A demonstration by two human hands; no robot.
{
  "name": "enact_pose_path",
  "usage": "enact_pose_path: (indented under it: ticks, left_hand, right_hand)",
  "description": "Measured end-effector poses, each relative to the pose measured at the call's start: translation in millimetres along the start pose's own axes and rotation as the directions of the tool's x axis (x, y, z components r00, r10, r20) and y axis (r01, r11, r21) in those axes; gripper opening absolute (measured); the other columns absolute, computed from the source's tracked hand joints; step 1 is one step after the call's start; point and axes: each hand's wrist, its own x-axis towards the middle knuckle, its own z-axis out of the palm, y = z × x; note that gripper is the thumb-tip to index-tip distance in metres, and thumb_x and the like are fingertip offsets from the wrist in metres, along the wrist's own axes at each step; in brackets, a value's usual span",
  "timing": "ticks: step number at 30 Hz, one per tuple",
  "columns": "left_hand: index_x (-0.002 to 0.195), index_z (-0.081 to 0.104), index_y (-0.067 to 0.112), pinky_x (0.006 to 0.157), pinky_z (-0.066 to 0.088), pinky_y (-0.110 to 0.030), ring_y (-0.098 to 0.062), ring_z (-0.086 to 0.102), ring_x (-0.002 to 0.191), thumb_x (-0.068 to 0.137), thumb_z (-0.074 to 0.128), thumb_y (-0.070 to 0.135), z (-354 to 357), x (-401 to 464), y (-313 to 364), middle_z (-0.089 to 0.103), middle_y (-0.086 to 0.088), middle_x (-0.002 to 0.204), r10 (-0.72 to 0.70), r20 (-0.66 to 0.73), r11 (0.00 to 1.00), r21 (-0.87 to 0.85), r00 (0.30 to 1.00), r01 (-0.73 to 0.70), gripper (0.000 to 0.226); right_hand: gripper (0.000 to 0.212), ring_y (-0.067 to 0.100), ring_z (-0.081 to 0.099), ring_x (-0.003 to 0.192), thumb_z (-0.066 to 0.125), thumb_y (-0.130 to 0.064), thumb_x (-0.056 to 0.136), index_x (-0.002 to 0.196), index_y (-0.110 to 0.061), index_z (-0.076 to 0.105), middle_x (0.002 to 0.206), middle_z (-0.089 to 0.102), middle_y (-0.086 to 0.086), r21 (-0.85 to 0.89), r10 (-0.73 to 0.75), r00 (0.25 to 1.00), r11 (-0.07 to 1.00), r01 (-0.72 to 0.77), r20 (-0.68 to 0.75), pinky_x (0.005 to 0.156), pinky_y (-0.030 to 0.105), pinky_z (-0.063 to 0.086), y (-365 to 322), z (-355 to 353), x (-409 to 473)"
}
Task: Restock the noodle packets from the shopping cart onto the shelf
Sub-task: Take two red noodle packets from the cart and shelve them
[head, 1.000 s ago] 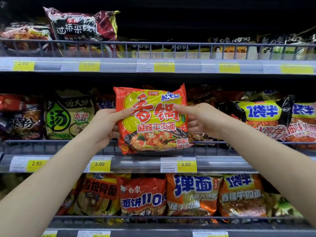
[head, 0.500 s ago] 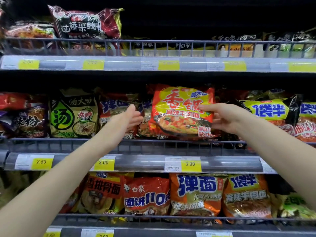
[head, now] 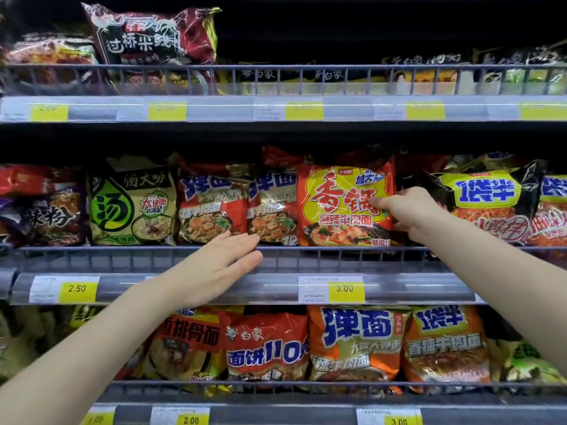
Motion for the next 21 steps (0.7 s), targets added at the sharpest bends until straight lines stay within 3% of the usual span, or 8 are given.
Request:
enact_pose_path:
  ticks: [3,8,10,12,14,17,19,21]
  left_hand:
    - [0.148,0.023,0.022,0.091,-0.013,0.008,0.013,0.006,0.128,0.055,-0.010,0.092,1,0,-1,0.022,0.011,0.153,0.013,-0.012,1.000,0.009,1.000,-0.013,0.121]
    - [0.148,0.025,0.021,0.094,-0.013,0.006,0.014,0.009,0.129,0.057,-0.009,0.091,3,1,-5,0.024,0.012,0.151,0.034,-0.046,0.999,0.022,0.998,-0.033,0.120]
    - [0.146,0.031,0.018,0.092,-0.013,0.007,0.017,0.013,0.126,0.063,-0.005,0.088,3,0,-1,0.030,0.017,0.142,0.050,-0.063,0.999,0.020,0.997,-0.049,0.114]
    - [0.140,0.040,0.013,0.088,-0.012,0.010,0.016,0.024,0.121,0.076,0.004,0.072,3,-1,4,0.037,0.017,0.127,0.047,-0.068,0.999,0.010,0.997,-0.046,0.094]
    - [0.134,0.045,0.007,0.086,-0.011,0.011,0.007,0.032,0.116,0.078,0.008,0.064,1,-2,7,0.039,0.012,0.116,0.059,-0.073,0.998,0.000,0.996,-0.060,0.088]
    - [0.122,0.051,0.004,0.085,-0.009,0.012,-0.006,0.034,0.109,0.071,0.001,0.077,1,-3,7,0.037,0.009,0.107,0.078,-0.084,0.997,-0.005,0.993,-0.079,0.102]
    - [0.119,0.052,0.011,0.086,-0.010,0.011,-0.002,0.035,0.113,0.067,-0.003,0.084,2,-3,3,0.040,0.009,0.109,0.064,-0.075,0.998,-0.005,0.995,-0.064,0.105]
    - [0.140,0.040,0.020,0.091,-0.012,0.009,0.014,0.023,0.127,0.065,-0.003,0.087,3,-2,0,0.044,0.011,0.133,0.044,-0.069,0.999,0.006,0.997,-0.044,0.110]
  right_hand:
    - [0.030,0.034,0.059,0.108,0.070,-0.016,0.085,0.106,-0.003,0.054,0.117,0.062,0.019,-0.047,0.000,0.999,0.999,-0.002,-0.041,0.095,0.044,0.047,2,4,1]
    - [0.026,0.037,0.057,0.108,0.063,-0.011,0.090,0.109,0.006,0.057,0.112,0.061,0.025,-0.215,-0.058,0.995,0.976,0.039,-0.084,0.093,0.045,0.046,3,9,-1]
    - [0.013,0.031,0.060,0.083,0.059,-0.010,0.092,0.084,0.000,0.054,0.084,0.058,0.018,-0.313,-0.084,0.993,0.948,0.052,-0.088,0.078,0.041,0.051,3,9,-2]
    - [0.032,0.019,0.043,0.054,0.056,-0.010,0.093,0.065,-0.006,0.041,0.064,0.042,0.007,-0.413,-0.102,0.991,0.909,0.056,-0.090,0.051,0.027,0.037,3,9,2]
    - [0.036,0.016,0.035,0.049,0.054,-0.008,0.093,0.062,-0.008,0.036,0.060,0.038,0.005,-0.504,-0.135,0.987,0.861,0.075,-0.084,0.044,0.025,0.025,3,8,3]
    - [0.035,0.016,0.036,0.049,0.053,-0.004,0.091,0.061,-0.008,0.036,0.060,0.039,0.005,-0.609,-0.201,0.977,0.785,0.117,-0.071,0.043,0.024,0.026,3,6,6]
    - [0.035,0.017,0.036,0.048,0.052,0.000,0.089,0.060,-0.008,0.035,0.060,0.040,0.006,-0.651,-0.255,0.964,0.745,0.143,-0.079,0.043,0.024,0.026,4,5,4]
    - [0.033,0.020,0.039,0.049,0.053,0.002,0.088,0.061,-0.006,0.037,0.062,0.043,0.008,-0.711,-0.333,0.939,0.681,0.174,-0.090,0.045,0.024,0.028,8,4,1]
